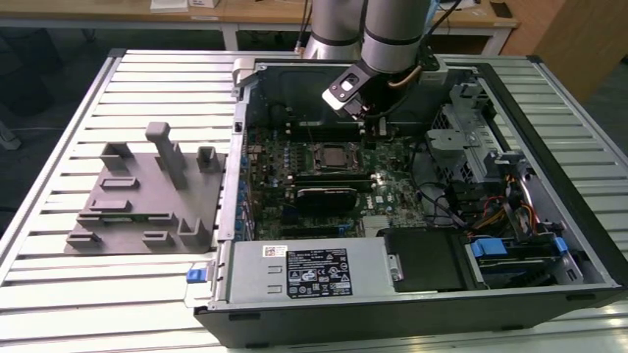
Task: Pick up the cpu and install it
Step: 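Close the cpu cover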
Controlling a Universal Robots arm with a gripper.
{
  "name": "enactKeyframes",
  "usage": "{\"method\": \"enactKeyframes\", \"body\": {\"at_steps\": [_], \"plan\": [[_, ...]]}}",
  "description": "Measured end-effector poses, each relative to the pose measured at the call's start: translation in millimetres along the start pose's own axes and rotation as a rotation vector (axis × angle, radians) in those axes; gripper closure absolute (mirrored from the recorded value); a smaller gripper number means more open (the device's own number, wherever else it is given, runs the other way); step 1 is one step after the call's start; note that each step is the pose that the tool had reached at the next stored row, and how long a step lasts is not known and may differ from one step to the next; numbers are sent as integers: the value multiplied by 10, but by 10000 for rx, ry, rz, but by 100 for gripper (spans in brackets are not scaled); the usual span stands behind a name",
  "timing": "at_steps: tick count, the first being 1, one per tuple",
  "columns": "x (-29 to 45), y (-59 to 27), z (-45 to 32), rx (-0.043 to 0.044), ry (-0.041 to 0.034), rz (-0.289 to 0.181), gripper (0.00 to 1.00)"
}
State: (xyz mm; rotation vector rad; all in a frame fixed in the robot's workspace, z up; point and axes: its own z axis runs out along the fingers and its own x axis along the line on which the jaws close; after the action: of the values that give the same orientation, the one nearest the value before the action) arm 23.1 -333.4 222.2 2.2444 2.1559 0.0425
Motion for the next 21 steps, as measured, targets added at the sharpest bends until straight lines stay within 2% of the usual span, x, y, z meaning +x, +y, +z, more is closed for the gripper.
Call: {"method": "enactKeyframes", "body": {"at_steps": [4, 11, 21], "plan": [[-2, -44, 0, 0, 0, 1, 89], [-10, -257, 7, -5, 3, 8, 89], [-15, -383, 42, -4, 1, 23, 89]]}}
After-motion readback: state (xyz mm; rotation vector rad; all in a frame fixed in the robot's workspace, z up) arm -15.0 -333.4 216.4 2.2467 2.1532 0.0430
